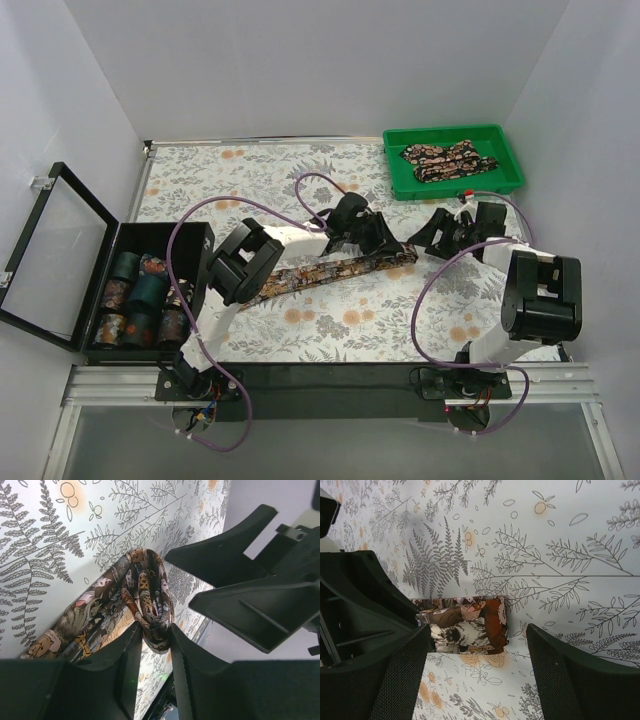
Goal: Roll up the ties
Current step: Roll the tie
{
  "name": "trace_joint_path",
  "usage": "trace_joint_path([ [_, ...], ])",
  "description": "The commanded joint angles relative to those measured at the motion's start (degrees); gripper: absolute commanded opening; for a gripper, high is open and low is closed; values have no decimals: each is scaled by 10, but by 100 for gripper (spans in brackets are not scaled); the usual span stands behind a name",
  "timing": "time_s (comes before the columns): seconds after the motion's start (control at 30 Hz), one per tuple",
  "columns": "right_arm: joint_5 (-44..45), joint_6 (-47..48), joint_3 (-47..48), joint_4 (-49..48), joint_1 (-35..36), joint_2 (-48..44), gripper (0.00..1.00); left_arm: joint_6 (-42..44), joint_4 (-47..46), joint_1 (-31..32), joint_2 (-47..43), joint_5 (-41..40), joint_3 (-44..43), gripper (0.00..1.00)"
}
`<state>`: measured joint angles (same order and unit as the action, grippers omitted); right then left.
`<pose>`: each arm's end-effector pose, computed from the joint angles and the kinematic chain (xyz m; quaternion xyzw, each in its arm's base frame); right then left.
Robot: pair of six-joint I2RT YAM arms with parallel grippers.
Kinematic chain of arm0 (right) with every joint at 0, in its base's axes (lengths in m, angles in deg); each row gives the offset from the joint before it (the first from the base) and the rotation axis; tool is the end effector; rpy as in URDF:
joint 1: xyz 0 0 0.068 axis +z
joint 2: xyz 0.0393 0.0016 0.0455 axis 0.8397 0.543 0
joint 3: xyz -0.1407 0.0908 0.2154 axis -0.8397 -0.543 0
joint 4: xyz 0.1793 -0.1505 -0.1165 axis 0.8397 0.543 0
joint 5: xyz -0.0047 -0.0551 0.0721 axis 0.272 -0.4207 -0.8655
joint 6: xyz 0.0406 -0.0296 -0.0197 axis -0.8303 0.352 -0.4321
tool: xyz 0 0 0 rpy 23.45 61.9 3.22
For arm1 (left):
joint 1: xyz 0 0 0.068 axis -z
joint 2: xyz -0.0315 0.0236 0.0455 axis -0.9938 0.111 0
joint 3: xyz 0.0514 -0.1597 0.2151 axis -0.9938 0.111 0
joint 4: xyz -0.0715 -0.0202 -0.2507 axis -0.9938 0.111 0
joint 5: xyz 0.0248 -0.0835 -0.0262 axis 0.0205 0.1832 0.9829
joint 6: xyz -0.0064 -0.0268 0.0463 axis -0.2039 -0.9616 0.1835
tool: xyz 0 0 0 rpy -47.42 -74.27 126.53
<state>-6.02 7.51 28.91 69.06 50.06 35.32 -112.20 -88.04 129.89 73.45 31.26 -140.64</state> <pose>0.3016 -0.0160 0.1636 0.0965 0.8815 0.3303 0.3232 0.3271 -0.3642 0.1371 0.3111 -0.8149 0.4845 0.0662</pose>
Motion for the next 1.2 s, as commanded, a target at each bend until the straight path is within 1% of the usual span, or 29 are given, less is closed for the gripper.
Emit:
trace_joint_path([
  [0.0, -37, 4, -18, -45, -8, 11, 70, -11, -50, 1, -3, 17, 11, 25],
  [0.1, -48, 9, -24, -52, -13, 22, 70, -15, -62, 1, -2, 18, 25, 22],
  [0.17, -52, 10, -24, -54, -15, 30, 70, -20, -64, 1, -4, 15, 39, 17],
  [0.4, -84, 16, -27, -81, -15, 58, 69, -40, -91, 1, -11, 10, 76, 16],
  [0.53, -104, 23, -29, -82, -15, 72, 67, -40, -102, 1, -16, 3, 92, 17],
  [0.6, -104, 26, -30, -82, -15, 67, 67, -33, -99, 1, -23, -4, 94, 21],
  [0.63, -101, 26, -30, -83, -15, 62, 67, -19, -96, 1, -29, -8, 95, 28],
  [0.7, -92, 25, -30, -81, -15, 41, 67, -2, -86, 1, -48, -17, 97, 34],
  [0.73, -88, 26, -30, -80, -15, 33, 67, 20, -82, 1, -55, -28, 98, 39],
  [0.77, -84, 25, -29, -79, -15, 17, 67, 32, -77, 1, -68, -32, 97, 46],
  [0.87, -61, 10, -33, -78, -15, -18, 68, 78, -56, 1, -88, -40, 93, 57],
  [0.93, -27, -3, -36, -76, -15, -40, 69, 102, -46, 1, -111, -43, 93, 61],
  [1.0, 3, -7, -36, -57, -15, -75, 70, 147, -30, 2, -133, -46, 91, 66],
  [1.03, 36, -6, -32, -45, -15, -86, 70, 165, -24, 2, -140, -48, 91, 69],
  [1.07, 50, -5, -29, -30, -15, -108, 71, 210, -18, 2, -145, -50, 89, 71],
  [1.17, 119, -1, -8, 43, -15, -149, 74, 298, 12, 4, -159, -61, 77, 85],
])
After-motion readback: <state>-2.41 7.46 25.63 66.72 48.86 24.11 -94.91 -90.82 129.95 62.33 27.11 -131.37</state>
